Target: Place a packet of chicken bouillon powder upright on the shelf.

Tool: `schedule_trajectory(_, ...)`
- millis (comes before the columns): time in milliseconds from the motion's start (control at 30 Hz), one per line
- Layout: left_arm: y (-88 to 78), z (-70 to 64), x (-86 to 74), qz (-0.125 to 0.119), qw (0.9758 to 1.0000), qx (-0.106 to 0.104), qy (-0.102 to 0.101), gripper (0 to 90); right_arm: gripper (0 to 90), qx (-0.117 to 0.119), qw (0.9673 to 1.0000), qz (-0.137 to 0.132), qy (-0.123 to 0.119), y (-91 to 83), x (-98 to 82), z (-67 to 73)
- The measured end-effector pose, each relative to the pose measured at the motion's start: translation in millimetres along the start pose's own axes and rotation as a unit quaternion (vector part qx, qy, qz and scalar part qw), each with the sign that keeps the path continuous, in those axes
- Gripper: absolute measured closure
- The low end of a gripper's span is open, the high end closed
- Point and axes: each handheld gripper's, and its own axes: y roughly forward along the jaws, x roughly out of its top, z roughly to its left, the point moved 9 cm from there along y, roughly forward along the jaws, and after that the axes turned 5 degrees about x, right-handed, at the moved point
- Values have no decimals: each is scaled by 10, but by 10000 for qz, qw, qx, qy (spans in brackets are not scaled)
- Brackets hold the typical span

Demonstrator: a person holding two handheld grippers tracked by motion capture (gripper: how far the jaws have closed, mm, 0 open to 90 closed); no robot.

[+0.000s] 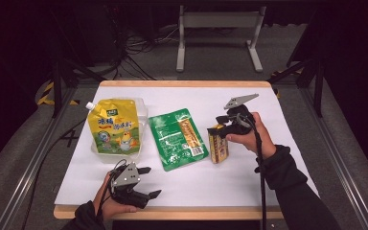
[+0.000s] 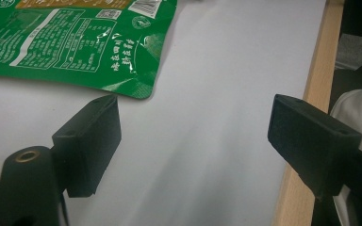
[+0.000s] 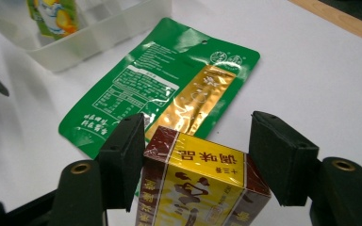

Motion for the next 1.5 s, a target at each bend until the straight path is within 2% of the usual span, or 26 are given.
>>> schedule_trajectory(100,2,-13,4,-4,10000,-17,39,187,380,-53,9998,-23,-187,-65,-32,84)
schedule_trajectory(167,2,-21,1,32,10000,-22,50,187,373,-49,9997,-95,-215,-111,-58,116)
schedule_trajectory(300,12,-35,17,4,10000,-53,77,188,347,-181,9989,-55,-435,-216,-131,168)
schedule_trajectory(433,12,-41,22,19,9999,-72,90,189,344,-227,9983,55,-527,-230,-203,197)
schedule_trajectory(533,20,-50,26,20,9999,-87,100,189,350,-257,9978,43,-612,-237,-221,218)
schedule_trajectory(600,25,-58,26,26,9999,-120,112,190,375,-284,9959,138,-853,-244,-238,249)
schedule_trajectory(633,29,-62,25,35,9998,-139,123,190,375,-284,9959,138,-853,-244,-238,249)
schedule_trajectory(733,34,-72,26,41,9998,-161,146,190,464,-171,9948,305,-958,-280,-241,236)
schedule_trajectory(833,36,-68,27,39,9998,-167,140,190,490,3,9917,549,-1165,-308,-262,230)
schedule_trajectory(900,42,-69,25,51,9998,-178,121,189,510,197,9868,922,-1318,-295,-305,239)
schedule_trajectory(967,42,-72,30,39,9997,-178,148,189,617,57,9818,1124,-1528,-267,-317,221)
schedule_trajectory(1000,38,-72,31,33,9997,-174,139,189,644,58,9825,1130,-1482,-267,-301,219)
schedule_trajectory(1033,35,-69,32,28,9998,-169,134,189,675,275,9842,1051,-1394,-276,-279,250)
schedule_trajectory(1067,31,-59,33,8,9998,-149,112,189,681,363,9848,993,-1377,-285,-262,268)
schedule_trajectory(1133,23,-42,32,-13,9999,-129,74,189,682,95,9840,983,-1485,-292,-229,233)
schedule_trajectory(1167,22,-36,28,-7,9999,-108,88,187,682,80,9867,851,-1382,-304,-198,218)
schedule_trajectory(1233,11,-24,14,7,9999,-78,126,186,683,106,9893,722,-1265,-315,-173,202)
schedule_trajectory(1400,-4,14,-40,82,9998,20,165,181,684,99,9912,553,-1197,-308,-140,179)
schedule_trajectory(1500,-42,34,-63,40,9999,36,109,176,685,53,9922,431,-1172,-301,-96,166)
